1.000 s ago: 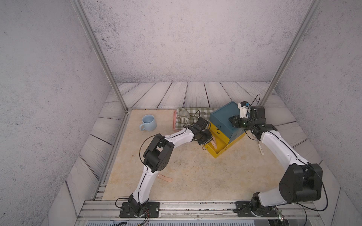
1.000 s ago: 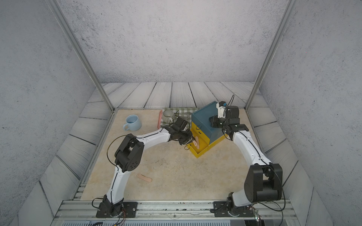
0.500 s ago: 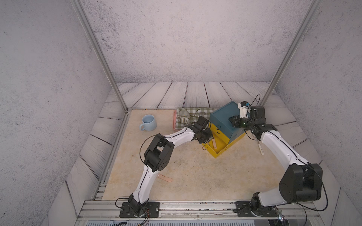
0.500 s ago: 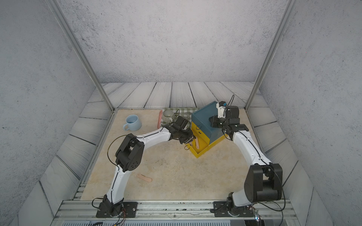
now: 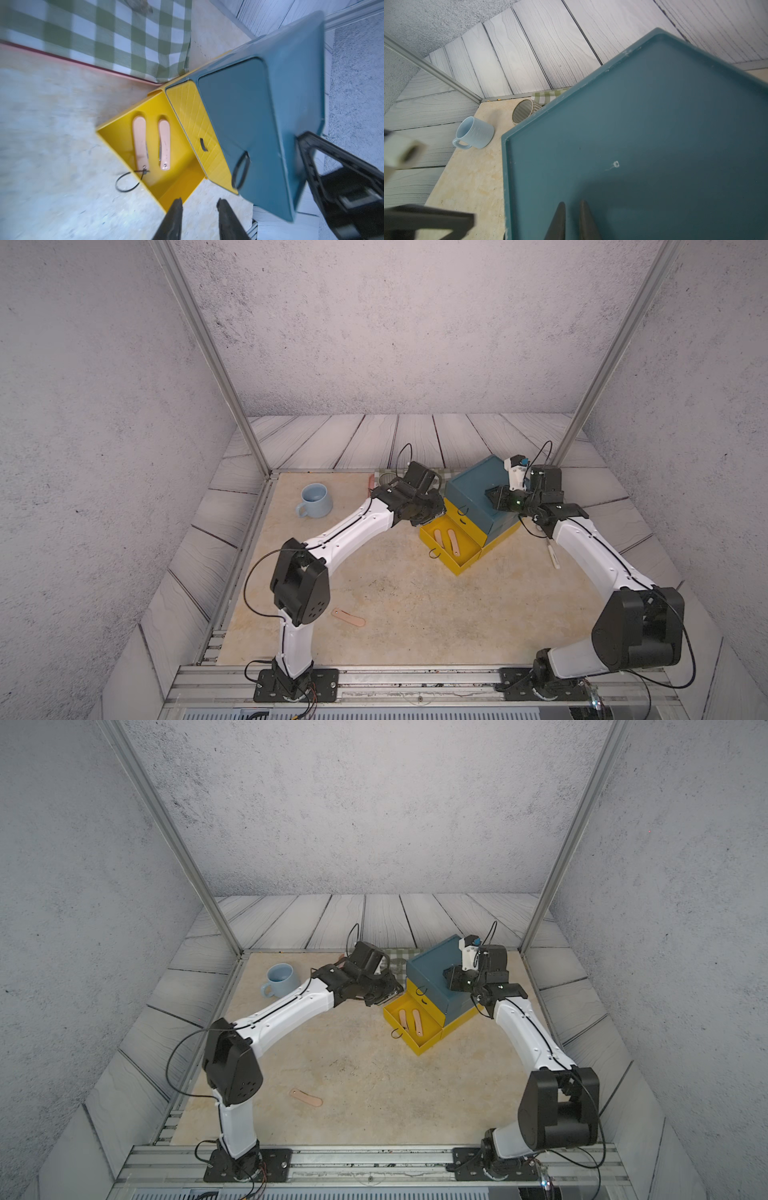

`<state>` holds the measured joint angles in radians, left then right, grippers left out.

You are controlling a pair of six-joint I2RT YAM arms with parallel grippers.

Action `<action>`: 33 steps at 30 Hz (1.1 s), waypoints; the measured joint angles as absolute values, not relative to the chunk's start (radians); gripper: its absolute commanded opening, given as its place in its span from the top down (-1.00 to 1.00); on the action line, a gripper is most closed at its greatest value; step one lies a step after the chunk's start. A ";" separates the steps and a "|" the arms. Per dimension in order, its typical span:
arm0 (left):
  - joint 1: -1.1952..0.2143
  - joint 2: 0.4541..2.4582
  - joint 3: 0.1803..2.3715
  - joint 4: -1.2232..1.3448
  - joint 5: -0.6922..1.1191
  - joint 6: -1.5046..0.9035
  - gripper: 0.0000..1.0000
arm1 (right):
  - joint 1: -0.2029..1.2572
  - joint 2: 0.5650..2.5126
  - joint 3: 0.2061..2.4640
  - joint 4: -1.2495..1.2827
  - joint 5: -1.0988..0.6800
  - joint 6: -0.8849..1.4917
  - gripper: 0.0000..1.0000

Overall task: Place the fruit knives into the drawer by color
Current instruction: Place the fruit knife in the drawer, then pick up the fruit knife from the center of the board.

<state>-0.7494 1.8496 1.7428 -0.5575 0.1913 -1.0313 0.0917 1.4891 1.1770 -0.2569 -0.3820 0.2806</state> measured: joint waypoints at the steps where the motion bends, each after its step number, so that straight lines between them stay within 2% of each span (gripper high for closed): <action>1: -0.749 1.796 1.713 -0.583 0.167 -1.025 0.14 | 0.092 1.489 1.177 -0.257 -0.382 0.281 0.68; 5: -0.749 1.591 1.544 -0.690 0.082 -1.017 -0.17 | 0.091 1.488 1.176 -0.256 -0.382 0.282 0.68; 10: -0.748 1.392 1.246 -0.782 0.002 -1.077 -0.23 | 0.092 1.488 1.174 -0.252 -0.383 0.286 0.68; 21: -0.748 1.102 0.780 -0.871 -0.059 -1.341 -0.15 | 0.091 1.487 1.174 -0.252 -0.384 0.287 0.67; 33: -0.748 1.001 0.562 -0.839 -0.071 -1.525 0.00 | 0.091 1.487 1.172 -0.249 -0.384 0.287 0.67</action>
<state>-0.7483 1.0012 0.5617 -0.8391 -0.0708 -1.5249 0.0914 1.4872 1.1717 -0.2489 -0.3843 0.2874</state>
